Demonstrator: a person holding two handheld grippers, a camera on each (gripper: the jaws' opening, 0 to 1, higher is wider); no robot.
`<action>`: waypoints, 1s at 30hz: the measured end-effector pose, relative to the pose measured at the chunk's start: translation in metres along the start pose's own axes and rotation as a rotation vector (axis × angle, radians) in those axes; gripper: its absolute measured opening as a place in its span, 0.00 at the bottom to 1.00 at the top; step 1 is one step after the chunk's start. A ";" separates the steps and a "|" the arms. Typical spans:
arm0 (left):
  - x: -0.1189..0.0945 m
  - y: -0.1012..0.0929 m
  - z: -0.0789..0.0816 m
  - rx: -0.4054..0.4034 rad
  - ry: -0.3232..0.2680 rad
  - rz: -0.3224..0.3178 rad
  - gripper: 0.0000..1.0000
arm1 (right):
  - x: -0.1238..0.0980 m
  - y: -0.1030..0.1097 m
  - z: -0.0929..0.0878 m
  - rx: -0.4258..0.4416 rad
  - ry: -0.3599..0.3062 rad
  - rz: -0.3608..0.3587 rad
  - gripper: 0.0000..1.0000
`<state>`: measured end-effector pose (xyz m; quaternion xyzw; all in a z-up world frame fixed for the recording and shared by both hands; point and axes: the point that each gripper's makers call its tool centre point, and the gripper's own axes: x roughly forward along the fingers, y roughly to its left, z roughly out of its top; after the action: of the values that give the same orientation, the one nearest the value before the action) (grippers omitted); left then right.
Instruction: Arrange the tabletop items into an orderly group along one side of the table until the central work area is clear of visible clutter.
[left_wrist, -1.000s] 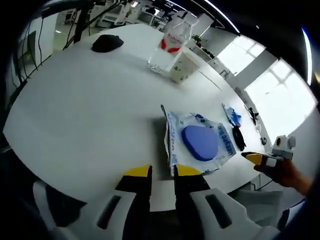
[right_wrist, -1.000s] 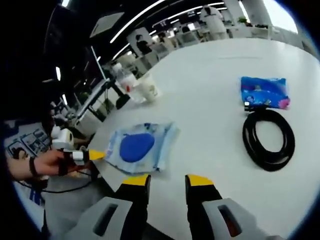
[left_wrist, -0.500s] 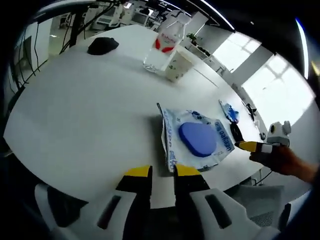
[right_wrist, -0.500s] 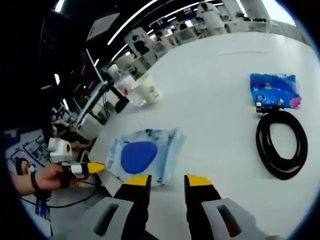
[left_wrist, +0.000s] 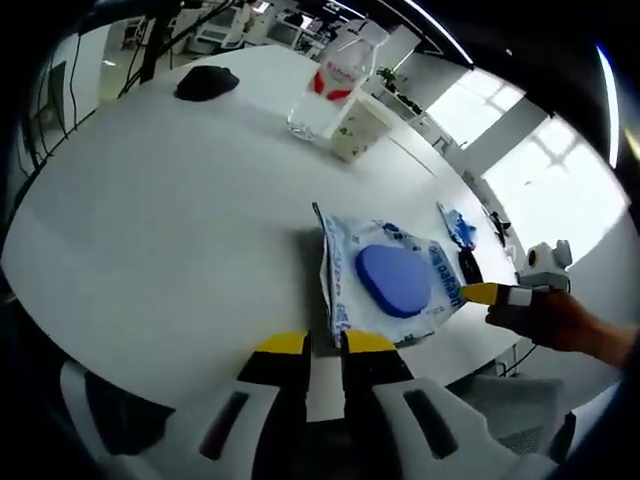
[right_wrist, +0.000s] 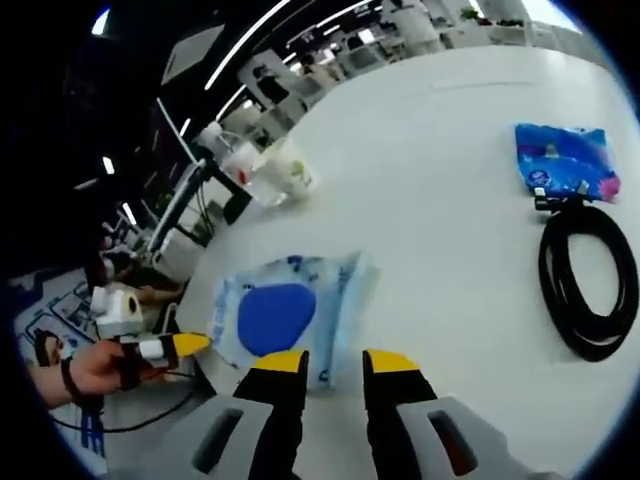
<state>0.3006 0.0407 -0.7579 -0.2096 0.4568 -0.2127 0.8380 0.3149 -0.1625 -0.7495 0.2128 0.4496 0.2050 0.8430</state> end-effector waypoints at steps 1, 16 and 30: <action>0.000 -0.001 0.001 -0.002 0.000 -0.001 0.08 | 0.001 -0.001 0.000 0.002 0.002 0.000 0.19; 0.010 -0.011 0.006 0.002 0.002 -0.009 0.00 | 0.003 -0.007 0.005 -0.023 0.012 0.015 0.03; 0.025 -0.041 0.039 0.006 -0.037 -0.060 0.00 | -0.013 -0.021 0.031 -0.053 -0.027 0.019 0.00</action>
<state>0.3394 -0.0005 -0.7330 -0.2246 0.4340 -0.2352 0.8402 0.3377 -0.1926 -0.7366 0.1973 0.4305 0.2220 0.8523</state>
